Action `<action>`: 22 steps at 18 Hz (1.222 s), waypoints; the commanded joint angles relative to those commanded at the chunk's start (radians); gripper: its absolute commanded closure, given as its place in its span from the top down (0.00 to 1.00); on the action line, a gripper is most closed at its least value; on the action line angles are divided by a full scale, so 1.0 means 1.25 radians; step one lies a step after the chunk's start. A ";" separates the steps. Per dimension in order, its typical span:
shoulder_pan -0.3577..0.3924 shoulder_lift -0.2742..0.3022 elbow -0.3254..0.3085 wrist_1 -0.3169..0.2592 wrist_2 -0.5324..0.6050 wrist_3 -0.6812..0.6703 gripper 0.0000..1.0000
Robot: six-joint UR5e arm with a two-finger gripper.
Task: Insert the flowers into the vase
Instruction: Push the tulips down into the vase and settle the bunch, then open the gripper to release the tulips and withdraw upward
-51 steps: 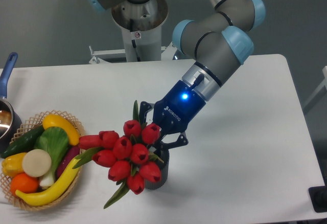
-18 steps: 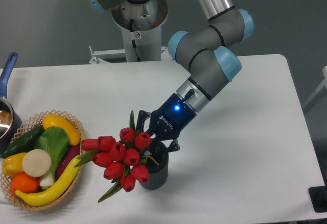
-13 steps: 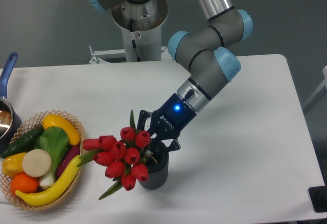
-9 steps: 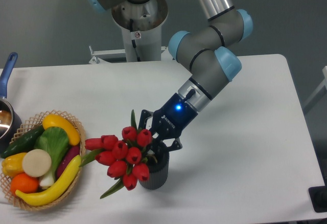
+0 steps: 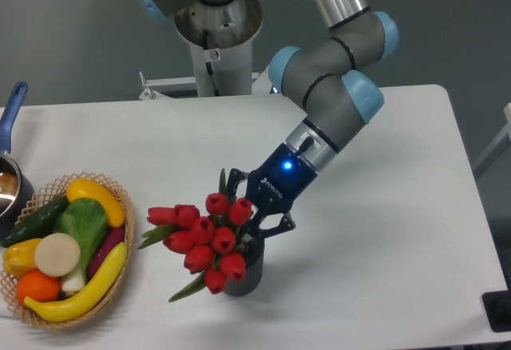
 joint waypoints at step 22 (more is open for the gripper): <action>0.056 0.007 -0.027 0.000 -0.005 0.027 0.99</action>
